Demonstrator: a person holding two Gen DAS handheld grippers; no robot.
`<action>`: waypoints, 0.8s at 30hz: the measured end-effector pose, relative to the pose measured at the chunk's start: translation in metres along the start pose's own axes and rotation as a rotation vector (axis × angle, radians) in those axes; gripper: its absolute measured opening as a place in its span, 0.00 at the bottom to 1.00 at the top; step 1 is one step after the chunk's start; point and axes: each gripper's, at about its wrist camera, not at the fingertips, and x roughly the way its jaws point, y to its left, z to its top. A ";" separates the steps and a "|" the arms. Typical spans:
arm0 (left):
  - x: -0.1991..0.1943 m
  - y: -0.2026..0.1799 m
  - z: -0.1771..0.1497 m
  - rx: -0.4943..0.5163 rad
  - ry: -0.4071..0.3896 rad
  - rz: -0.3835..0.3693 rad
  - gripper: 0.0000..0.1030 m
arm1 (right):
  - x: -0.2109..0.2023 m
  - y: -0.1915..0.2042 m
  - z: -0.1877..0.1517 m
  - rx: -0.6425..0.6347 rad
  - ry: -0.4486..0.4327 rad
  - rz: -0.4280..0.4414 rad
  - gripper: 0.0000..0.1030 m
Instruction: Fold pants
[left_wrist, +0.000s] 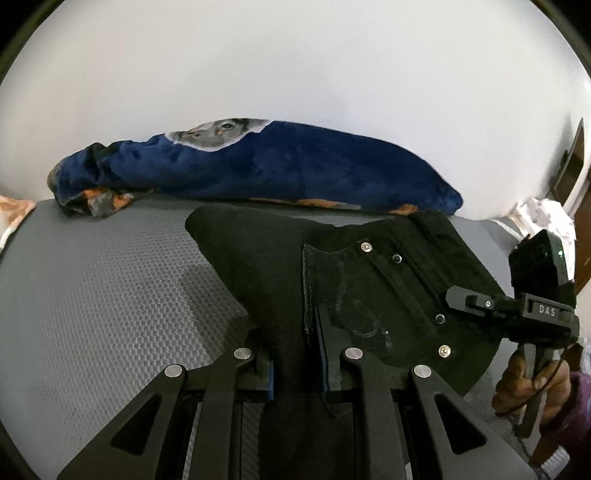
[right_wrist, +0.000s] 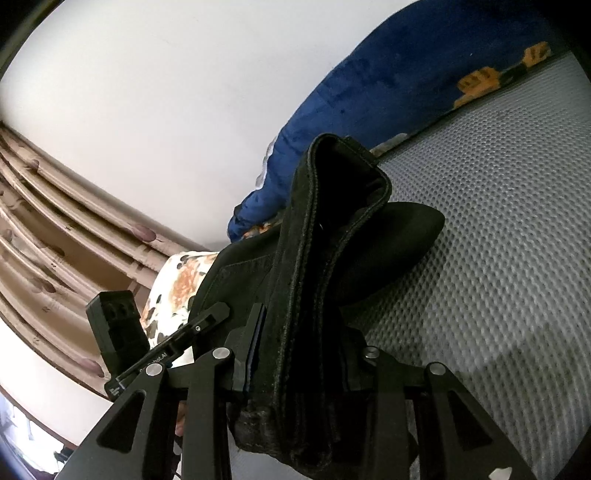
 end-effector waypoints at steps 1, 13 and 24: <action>0.004 0.003 0.000 0.000 0.006 0.005 0.17 | 0.003 -0.001 0.001 -0.001 0.003 -0.004 0.29; 0.031 0.033 -0.013 -0.053 0.012 0.246 0.89 | 0.036 -0.010 0.000 0.011 0.022 -0.127 0.40; -0.003 0.017 -0.025 0.009 -0.031 0.435 0.93 | 0.000 0.039 -0.006 -0.166 -0.150 -0.402 0.52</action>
